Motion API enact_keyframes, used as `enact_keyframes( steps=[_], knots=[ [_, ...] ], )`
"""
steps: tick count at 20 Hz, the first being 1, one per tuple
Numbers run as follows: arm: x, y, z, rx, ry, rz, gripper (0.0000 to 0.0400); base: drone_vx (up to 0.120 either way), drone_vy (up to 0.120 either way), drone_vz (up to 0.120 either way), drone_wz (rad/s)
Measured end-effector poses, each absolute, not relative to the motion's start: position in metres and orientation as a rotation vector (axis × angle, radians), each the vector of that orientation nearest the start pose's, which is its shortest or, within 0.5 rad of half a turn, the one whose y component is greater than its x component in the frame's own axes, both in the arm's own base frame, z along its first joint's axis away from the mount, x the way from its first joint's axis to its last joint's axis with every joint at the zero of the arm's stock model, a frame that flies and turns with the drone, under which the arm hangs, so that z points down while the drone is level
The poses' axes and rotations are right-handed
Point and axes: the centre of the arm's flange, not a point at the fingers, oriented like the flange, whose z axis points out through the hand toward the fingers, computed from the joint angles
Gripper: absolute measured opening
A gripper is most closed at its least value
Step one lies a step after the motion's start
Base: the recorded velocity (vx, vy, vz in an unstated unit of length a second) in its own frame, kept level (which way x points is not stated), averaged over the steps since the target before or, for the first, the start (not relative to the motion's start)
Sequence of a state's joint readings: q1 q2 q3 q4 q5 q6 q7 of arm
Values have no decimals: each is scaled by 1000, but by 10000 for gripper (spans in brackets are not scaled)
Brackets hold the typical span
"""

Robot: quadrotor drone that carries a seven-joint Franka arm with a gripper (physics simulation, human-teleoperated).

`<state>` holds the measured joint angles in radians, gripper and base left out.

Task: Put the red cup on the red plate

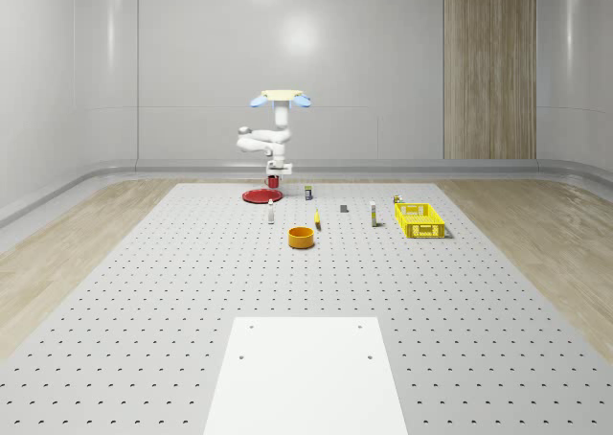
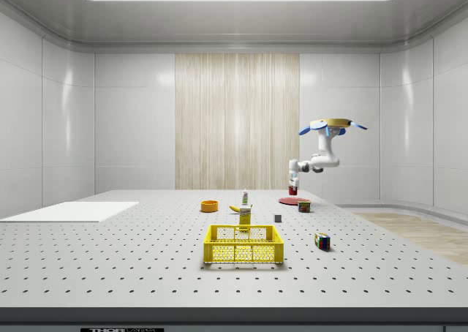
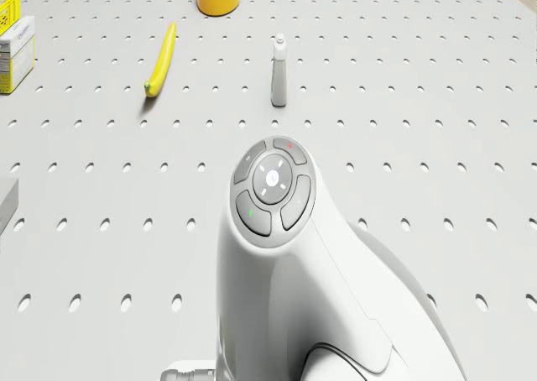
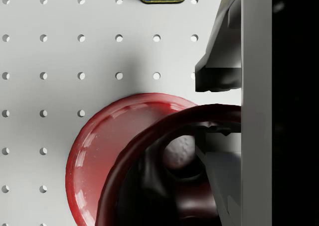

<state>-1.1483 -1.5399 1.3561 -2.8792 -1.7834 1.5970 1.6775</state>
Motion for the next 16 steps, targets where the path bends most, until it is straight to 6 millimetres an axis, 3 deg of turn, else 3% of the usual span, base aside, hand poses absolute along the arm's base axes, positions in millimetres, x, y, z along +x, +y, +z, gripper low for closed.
enact_keyframes(
  steps=[5,8,16],
  knots=[
    [303,4,495,2,-3,786,99,-120,-120,0,0],
    [303,4,495,2,-3,786,99,-27,-120,0,0],
    [303,4,511,2,-3,786,99,0,-5,0,0]
  ],
)
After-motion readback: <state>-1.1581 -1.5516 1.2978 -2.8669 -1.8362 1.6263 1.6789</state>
